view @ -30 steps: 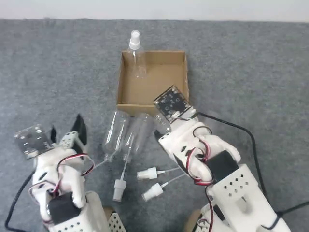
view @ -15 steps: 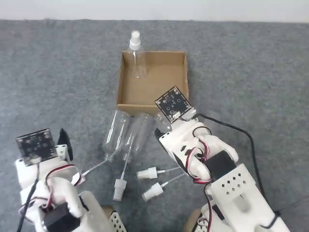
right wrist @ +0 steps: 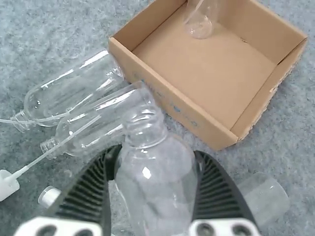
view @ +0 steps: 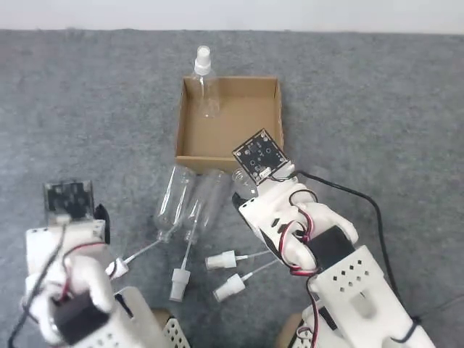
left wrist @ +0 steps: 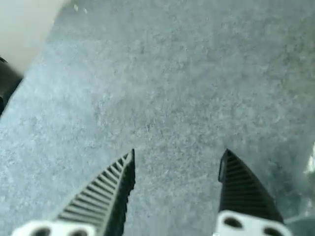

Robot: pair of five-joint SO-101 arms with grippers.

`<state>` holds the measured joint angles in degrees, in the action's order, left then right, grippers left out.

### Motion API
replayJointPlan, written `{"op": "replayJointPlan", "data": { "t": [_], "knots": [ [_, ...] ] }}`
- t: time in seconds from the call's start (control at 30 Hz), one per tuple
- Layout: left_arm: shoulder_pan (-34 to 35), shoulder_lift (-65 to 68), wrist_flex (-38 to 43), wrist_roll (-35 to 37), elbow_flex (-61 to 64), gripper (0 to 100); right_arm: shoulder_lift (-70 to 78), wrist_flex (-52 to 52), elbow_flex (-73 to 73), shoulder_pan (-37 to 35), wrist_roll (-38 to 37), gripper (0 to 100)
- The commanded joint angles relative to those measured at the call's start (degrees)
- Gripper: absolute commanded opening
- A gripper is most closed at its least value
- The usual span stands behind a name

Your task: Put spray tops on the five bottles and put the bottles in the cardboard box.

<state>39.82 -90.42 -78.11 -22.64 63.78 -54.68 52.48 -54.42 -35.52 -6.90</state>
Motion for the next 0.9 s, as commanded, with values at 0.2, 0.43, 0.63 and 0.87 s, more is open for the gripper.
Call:
{"op": "replayJointPlan", "data": {
  "t": [0.2, 0.43, 0.63, 0.87],
  "knots": [
    [0.7, 30.7, -4.0, -11.1, -10.9, 26, -1.5, -1.3, 0.5, 0.8, 0.4, 3.7],
    [1.1, 38.2, -4.0, -15.2, -10.9, 29, -1.5, -1.3, 0.5, 0.8, 0.2, 3.7],
    [5.0, 43.4, -4.0, -21.5, -10.9, 30, -1.5, -1.3, 0.5, 0.8, 0.2, 3.7],
    [8.2, 50.3, -4.0, -29.3, -10.9, 30, -1.5, -1.3, 0.4, 0.8, 0.2, 3.7]
  ]
}}
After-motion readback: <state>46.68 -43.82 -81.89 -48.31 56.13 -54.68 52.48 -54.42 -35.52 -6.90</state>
